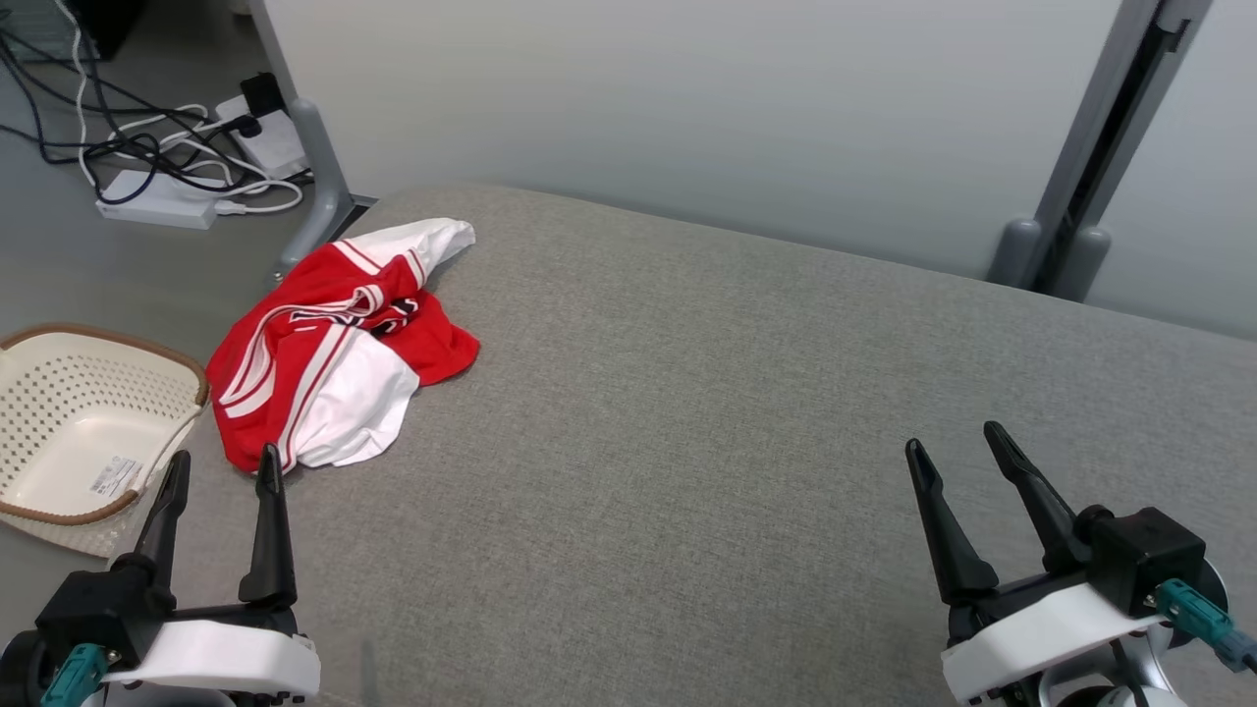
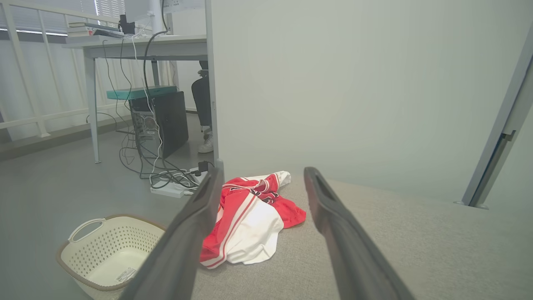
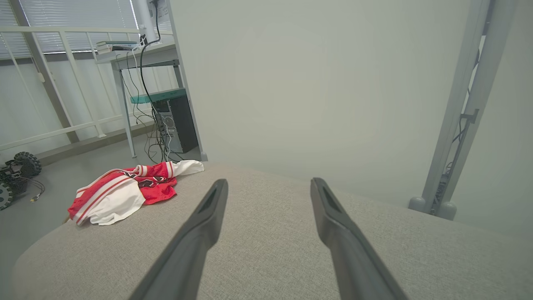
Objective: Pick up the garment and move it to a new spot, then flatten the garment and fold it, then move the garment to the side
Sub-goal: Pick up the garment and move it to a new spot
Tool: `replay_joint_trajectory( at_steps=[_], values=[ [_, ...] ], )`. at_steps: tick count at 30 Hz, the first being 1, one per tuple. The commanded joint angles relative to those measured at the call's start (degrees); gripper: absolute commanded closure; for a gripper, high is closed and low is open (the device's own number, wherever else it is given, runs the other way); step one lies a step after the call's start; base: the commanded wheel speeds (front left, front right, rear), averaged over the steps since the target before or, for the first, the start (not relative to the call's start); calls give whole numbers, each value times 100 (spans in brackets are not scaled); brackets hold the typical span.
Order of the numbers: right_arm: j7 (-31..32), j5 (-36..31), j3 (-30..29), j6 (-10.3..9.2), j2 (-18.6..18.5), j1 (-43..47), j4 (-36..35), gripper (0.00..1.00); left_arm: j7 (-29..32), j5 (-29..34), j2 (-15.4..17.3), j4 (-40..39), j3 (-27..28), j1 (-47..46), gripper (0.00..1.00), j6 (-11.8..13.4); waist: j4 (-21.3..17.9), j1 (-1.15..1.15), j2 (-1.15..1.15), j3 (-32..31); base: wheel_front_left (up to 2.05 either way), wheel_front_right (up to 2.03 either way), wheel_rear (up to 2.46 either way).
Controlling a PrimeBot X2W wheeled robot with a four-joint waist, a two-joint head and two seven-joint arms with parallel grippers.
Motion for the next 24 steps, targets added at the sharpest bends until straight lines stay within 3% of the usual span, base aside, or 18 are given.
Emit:
replay_joint_trajectory(
  at_steps=[1, 24],
  values=[
    [-65, 43, 17, 1, -29, -34, 42, 0, -41, -22, 56, -19, 33, 17, 0, -23, 191, 0, 0, 55, 0, 0, 0],
    [-32, -19, 79, 1, -29, -169, 45, 0, -94, -25, 97, -68, 117, -287, 0, 27, 150, 0, 0, 305, 0, 0, 0]
  ],
)
